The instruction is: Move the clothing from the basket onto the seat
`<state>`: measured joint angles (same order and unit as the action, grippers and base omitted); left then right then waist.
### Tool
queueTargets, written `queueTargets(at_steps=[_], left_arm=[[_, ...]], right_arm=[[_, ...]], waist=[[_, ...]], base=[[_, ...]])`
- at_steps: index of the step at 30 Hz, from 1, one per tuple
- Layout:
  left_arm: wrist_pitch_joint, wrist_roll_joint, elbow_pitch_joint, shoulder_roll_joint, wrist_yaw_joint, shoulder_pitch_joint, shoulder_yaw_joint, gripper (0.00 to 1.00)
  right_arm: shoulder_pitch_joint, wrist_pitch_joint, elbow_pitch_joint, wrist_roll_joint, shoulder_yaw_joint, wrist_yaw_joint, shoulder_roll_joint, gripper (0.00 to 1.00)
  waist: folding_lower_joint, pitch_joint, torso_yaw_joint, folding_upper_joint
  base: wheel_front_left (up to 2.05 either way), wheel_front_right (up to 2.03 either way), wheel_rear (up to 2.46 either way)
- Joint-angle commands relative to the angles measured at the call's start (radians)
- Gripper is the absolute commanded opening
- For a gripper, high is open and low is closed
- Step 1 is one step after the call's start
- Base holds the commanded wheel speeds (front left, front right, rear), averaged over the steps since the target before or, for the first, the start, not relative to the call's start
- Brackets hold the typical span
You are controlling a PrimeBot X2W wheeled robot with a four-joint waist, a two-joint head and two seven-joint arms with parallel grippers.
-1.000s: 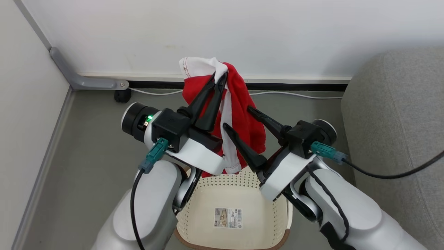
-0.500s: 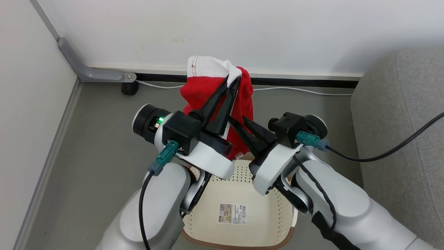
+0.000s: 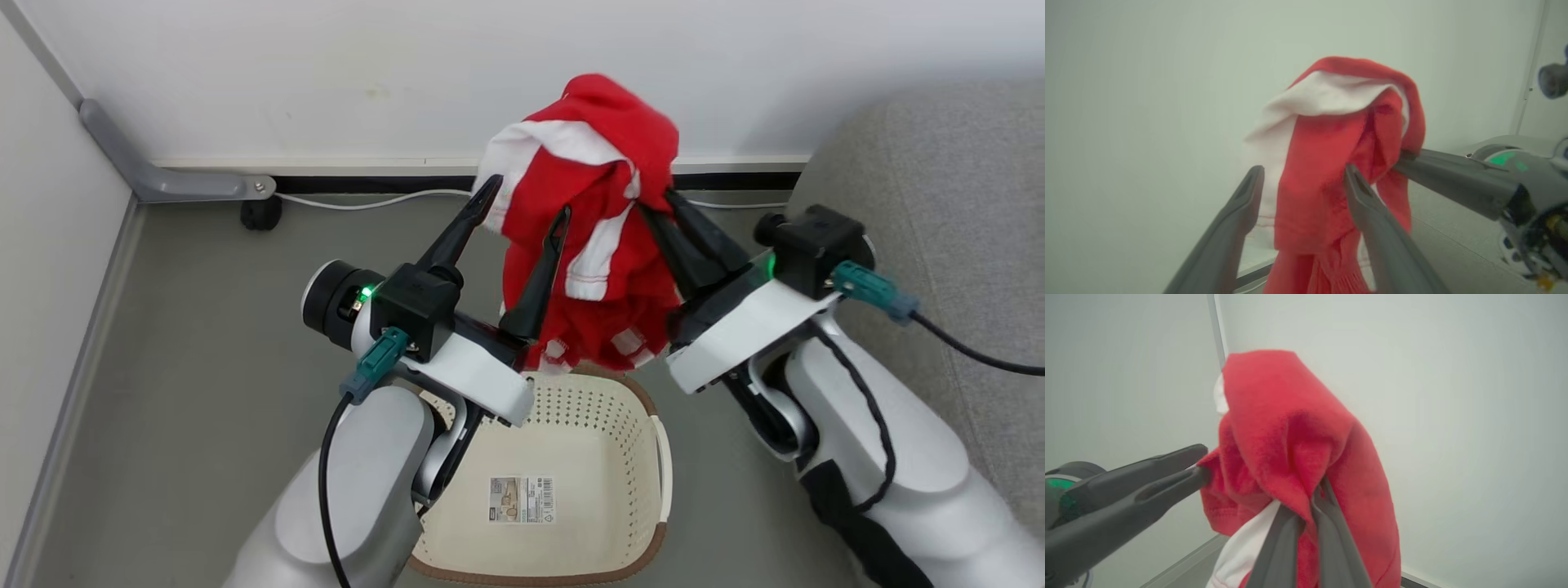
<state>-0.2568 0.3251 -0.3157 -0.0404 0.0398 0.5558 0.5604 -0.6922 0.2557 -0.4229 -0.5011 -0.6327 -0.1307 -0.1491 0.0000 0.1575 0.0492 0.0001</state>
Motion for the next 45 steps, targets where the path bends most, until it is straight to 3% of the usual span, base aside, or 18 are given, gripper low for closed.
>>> queueTargets(at_steps=[1,14,33,40,45], left_arm=[[-0.005,-0.007,0.018,-0.010,-0.011,0.000,-0.039,1.00],[-0.005,0.005,-0.023,-0.010,-0.076,-0.081,-0.045,1.00],[-0.005,0.035,-0.039,-0.010,-0.110,-0.150,-0.052,1.00],[-0.005,0.042,-0.036,-0.010,-0.112,-0.174,-0.043,1.00],[-0.005,0.050,-0.041,-0.010,-0.115,-0.161,-0.015,1.00]], right_arm=[[0.020,0.006,0.053,0.013,0.039,0.000,-0.003,0.00],[0.041,0.006,0.152,0.044,0.235,0.000,-0.058,0.00],[0.129,0.006,0.180,0.055,0.326,0.000,-0.063,0.00],[0.172,0.006,0.205,0.057,0.363,0.000,-0.076,0.00],[0.210,0.006,0.252,0.074,0.412,0.000,-0.107,0.00]], waist=[[0.0000,-0.003,-0.024,-0.0001],[0.0000,-0.031,-0.189,-0.0001],[0.0000,-0.101,-0.499,-0.0001],[0.0000,-0.106,-0.575,-0.0001],[0.0000,-0.085,-0.588,-0.0001]], base=[[0.00,0.00,0.00],[0.00,0.00,0.00],[0.00,0.00,0.00],[0.00,0.00,0.00],[0.00,0.00,0.00]])
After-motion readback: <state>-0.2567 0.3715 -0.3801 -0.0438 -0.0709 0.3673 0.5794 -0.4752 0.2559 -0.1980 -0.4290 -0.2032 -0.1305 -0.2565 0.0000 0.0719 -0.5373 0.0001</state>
